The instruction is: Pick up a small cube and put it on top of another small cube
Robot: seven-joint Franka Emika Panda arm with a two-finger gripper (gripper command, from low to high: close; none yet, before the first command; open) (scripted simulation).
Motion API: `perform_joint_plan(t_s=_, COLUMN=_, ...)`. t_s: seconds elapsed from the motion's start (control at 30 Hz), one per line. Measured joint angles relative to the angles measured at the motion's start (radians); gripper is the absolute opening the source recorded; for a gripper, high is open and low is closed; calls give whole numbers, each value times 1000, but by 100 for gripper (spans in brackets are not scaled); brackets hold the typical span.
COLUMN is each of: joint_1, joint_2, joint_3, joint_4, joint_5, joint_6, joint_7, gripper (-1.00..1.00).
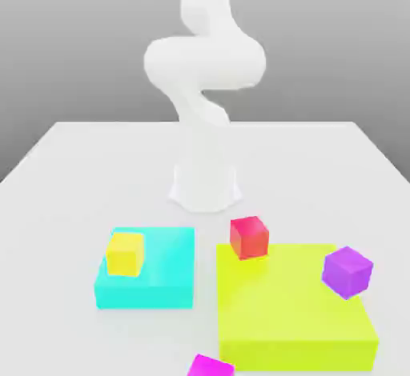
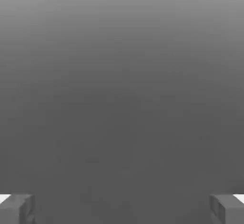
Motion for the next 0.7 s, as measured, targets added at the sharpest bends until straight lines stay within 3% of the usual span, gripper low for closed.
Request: perform_joint_plan(t_s=0.7, joint_1=-76, joint_2=767, joint_3=74, joint_4=10, joint_5=-93, joint_6=219, joint_7=310, gripper=0)
